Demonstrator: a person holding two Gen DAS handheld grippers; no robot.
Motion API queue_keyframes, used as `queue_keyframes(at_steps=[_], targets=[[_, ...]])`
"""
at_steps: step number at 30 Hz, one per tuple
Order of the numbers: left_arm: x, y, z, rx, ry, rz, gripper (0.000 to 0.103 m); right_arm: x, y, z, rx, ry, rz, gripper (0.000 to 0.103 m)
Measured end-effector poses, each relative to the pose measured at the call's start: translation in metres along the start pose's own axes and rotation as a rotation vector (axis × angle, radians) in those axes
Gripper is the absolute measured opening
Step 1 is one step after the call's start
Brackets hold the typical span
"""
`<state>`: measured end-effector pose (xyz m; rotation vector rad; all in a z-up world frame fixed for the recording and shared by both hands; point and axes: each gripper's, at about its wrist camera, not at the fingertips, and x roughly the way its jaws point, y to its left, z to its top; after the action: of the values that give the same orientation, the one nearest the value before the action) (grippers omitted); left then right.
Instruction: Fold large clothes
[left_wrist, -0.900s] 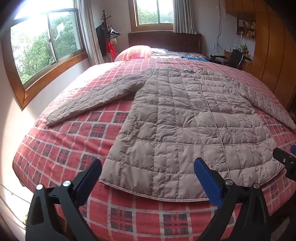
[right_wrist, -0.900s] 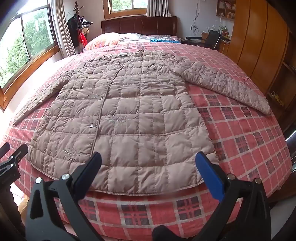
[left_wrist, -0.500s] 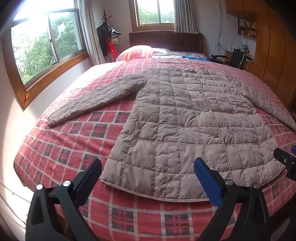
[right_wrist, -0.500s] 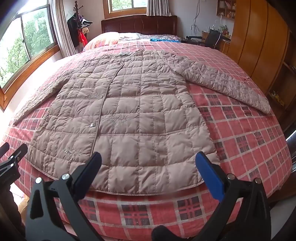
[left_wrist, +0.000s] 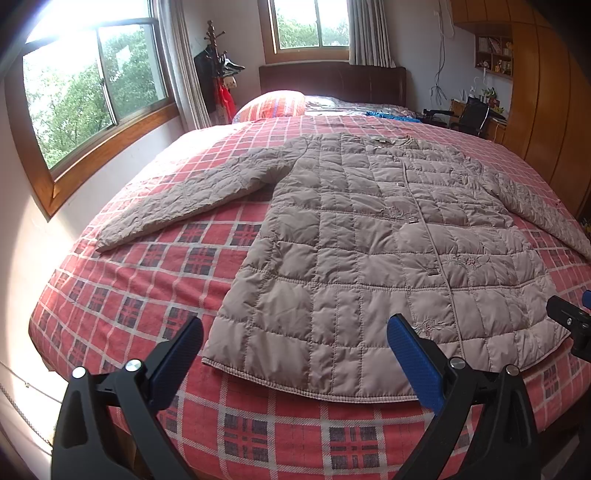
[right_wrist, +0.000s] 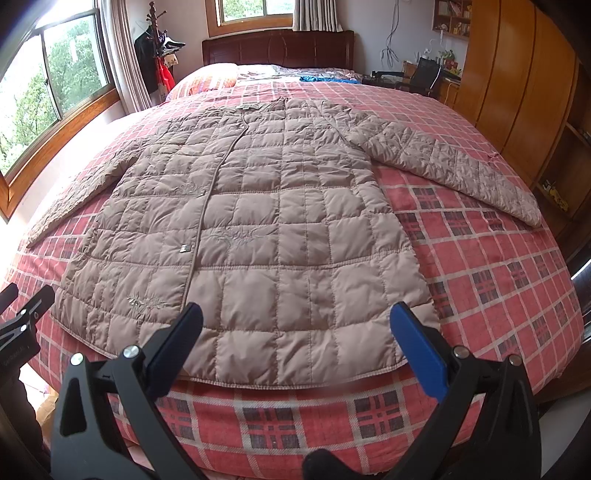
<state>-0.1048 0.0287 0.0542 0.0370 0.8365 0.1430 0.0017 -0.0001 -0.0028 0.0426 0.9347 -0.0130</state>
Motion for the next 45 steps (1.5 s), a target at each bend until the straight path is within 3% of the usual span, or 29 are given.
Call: queue_keyframes(at_steps=[45], targets=[[-0.0002,-0.0008,0.0003,0.000,0.000,0.011,0.099,0.0019,0.0016,-0.0029,0.004,-0.002,-0.001,0.101]])
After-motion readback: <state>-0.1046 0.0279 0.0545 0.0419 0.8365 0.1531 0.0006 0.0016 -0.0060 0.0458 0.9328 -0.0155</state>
